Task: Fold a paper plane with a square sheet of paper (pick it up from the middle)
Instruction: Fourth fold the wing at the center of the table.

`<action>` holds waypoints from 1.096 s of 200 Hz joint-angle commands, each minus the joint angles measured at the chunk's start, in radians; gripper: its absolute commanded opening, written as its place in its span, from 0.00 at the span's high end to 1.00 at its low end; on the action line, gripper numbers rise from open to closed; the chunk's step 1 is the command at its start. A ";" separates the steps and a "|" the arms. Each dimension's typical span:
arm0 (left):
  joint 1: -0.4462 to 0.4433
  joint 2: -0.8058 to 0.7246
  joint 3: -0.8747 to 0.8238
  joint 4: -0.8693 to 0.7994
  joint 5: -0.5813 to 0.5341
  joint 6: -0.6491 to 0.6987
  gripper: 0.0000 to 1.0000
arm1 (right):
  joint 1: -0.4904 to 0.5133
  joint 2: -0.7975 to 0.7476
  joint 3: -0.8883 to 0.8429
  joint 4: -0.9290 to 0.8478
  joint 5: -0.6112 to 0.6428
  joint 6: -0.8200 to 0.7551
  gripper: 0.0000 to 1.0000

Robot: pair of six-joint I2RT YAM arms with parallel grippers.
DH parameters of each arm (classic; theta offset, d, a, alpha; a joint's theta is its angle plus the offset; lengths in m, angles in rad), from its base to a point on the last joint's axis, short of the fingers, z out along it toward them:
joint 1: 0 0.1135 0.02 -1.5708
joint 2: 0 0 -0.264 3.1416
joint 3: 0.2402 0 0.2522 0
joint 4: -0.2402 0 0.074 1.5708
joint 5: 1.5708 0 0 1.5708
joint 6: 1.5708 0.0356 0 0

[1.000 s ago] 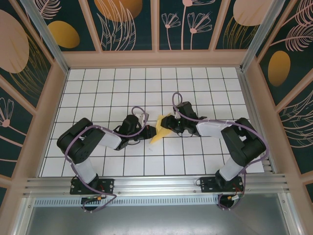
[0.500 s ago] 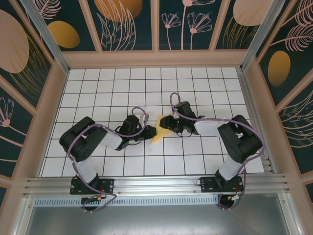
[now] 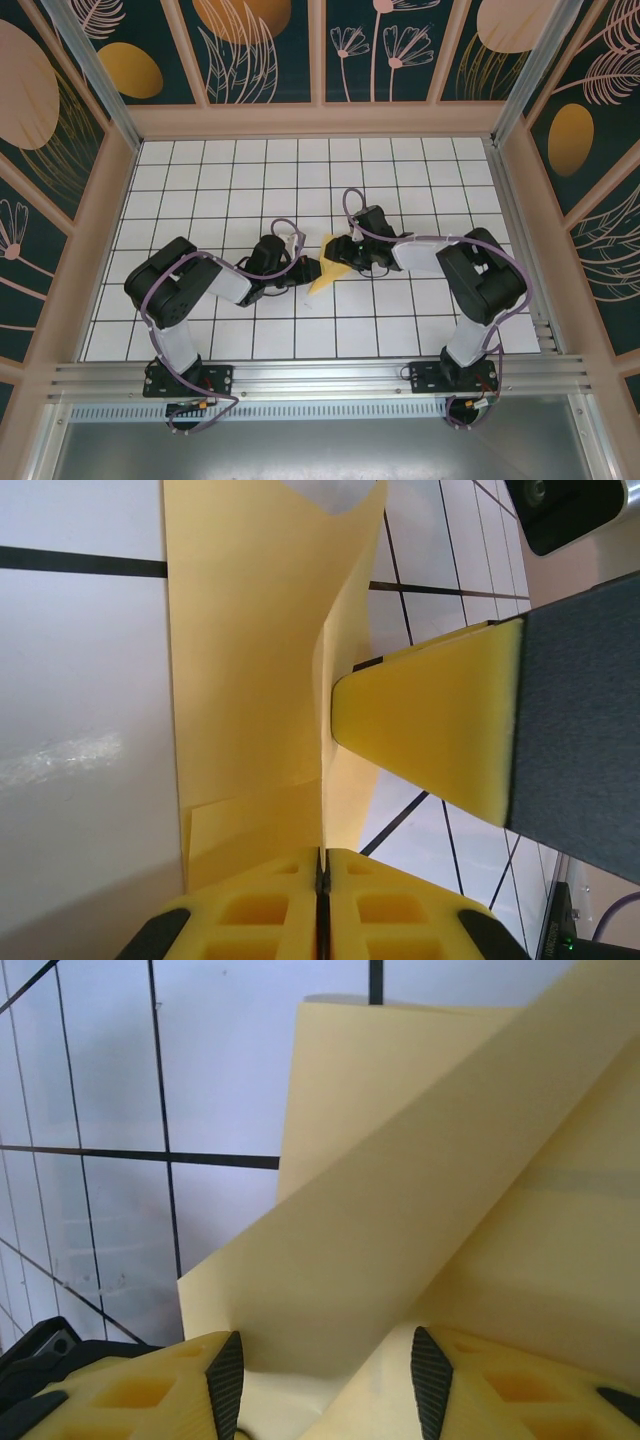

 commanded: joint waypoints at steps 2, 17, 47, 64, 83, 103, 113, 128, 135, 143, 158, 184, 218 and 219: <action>-0.005 0.019 0.017 0.005 0.008 -0.013 0.87 | 0.008 0.029 0.023 -0.051 0.039 -0.002 0.51; -0.004 0.022 0.017 0.005 0.010 -0.015 0.87 | 0.008 0.039 0.025 -0.062 0.049 0.006 0.51; -0.005 0.018 0.016 0.003 0.011 -0.016 0.83 | 0.009 0.059 0.034 -0.099 0.073 0.019 0.52; -0.005 0.009 0.016 -0.006 0.008 -0.015 0.81 | 0.009 0.067 0.037 -0.115 0.082 0.024 0.53; -0.004 -0.003 0.013 -0.017 0.001 -0.012 0.79 | 0.010 0.079 0.042 -0.134 0.093 0.028 0.54; -0.003 -0.022 0.011 -0.027 -0.003 -0.011 0.77 | 0.011 0.087 0.048 -0.150 0.097 0.029 0.54; -0.003 -0.033 0.010 -0.035 -0.006 -0.008 0.77 | 0.011 0.089 0.049 -0.160 0.101 0.030 0.54; -0.002 -0.056 0.007 -0.057 -0.018 -0.002 0.75 | 0.012 0.093 0.052 -0.172 0.108 0.029 0.54; 0.000 -0.069 0.006 -0.070 -0.025 0.004 0.74 | 0.012 0.094 0.052 -0.177 0.110 0.030 0.54; 0.002 -0.085 0.004 -0.089 -0.037 0.010 0.73 | 0.012 0.095 0.053 -0.181 0.113 0.029 0.54; 0.006 -0.120 -0.003 -0.113 -0.050 0.018 0.71 | 0.012 0.096 0.054 -0.188 0.116 0.030 0.54; 0.009 -0.175 -0.015 -0.134 -0.079 0.025 0.70 | 0.014 0.102 0.058 -0.197 0.119 0.031 0.54; 0.008 -0.183 -0.020 -0.068 -0.038 0.026 0.70 | 0.014 0.109 0.066 -0.210 0.126 0.036 0.54; 0.008 -0.182 -0.020 -0.065 -0.035 0.026 0.70 | 0.014 0.109 0.066 -0.211 0.126 0.037 0.54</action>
